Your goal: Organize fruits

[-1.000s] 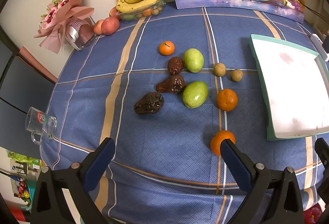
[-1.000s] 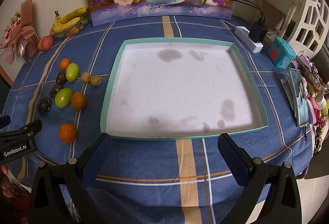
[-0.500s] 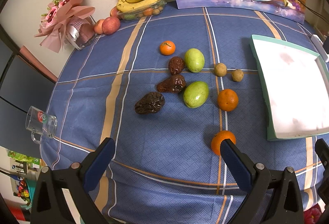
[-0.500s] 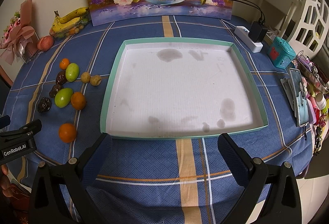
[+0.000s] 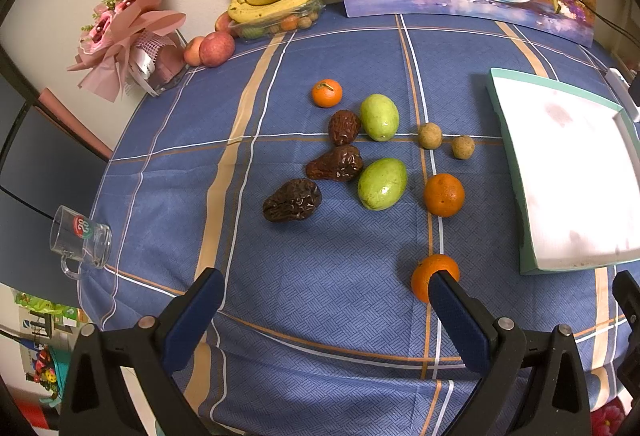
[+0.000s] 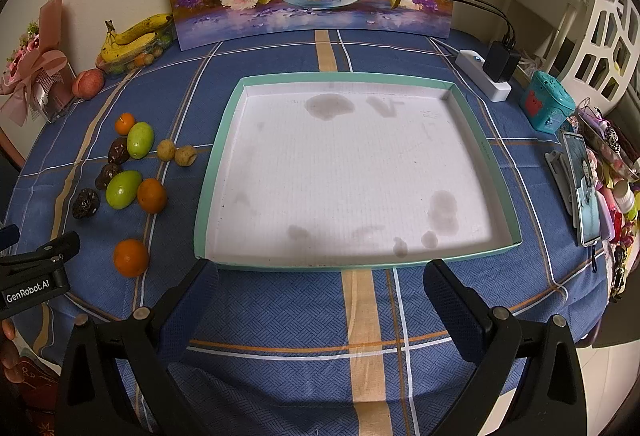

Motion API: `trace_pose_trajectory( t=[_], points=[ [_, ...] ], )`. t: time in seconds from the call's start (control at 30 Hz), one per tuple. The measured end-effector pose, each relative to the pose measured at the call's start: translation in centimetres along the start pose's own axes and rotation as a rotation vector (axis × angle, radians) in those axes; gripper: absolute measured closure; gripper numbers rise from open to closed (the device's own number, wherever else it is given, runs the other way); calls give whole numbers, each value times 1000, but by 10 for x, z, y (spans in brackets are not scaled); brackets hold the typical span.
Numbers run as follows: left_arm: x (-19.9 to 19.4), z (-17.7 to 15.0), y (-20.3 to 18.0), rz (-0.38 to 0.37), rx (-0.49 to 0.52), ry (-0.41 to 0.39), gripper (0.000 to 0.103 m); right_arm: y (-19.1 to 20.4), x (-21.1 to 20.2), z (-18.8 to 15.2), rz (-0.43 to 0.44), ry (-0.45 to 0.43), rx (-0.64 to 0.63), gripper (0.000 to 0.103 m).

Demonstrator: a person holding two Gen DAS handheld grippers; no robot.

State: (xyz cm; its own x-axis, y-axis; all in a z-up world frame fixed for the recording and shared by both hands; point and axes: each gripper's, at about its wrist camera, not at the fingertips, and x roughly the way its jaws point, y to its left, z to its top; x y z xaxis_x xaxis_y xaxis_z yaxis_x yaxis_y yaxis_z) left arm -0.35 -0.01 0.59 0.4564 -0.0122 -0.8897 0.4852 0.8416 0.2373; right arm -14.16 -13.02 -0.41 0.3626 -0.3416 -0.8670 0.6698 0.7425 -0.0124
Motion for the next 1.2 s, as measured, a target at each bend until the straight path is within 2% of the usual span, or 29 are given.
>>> trace_pose_trajectory(
  t=[1.07,1.2],
  points=[
    [0,0,0,-1,-2,-2,0,0,1,1,0,0,-1,1],
    [-3,1,8,-31,-37,-32,0,1,-1,1,8,-5,-5,1]
  ],
)
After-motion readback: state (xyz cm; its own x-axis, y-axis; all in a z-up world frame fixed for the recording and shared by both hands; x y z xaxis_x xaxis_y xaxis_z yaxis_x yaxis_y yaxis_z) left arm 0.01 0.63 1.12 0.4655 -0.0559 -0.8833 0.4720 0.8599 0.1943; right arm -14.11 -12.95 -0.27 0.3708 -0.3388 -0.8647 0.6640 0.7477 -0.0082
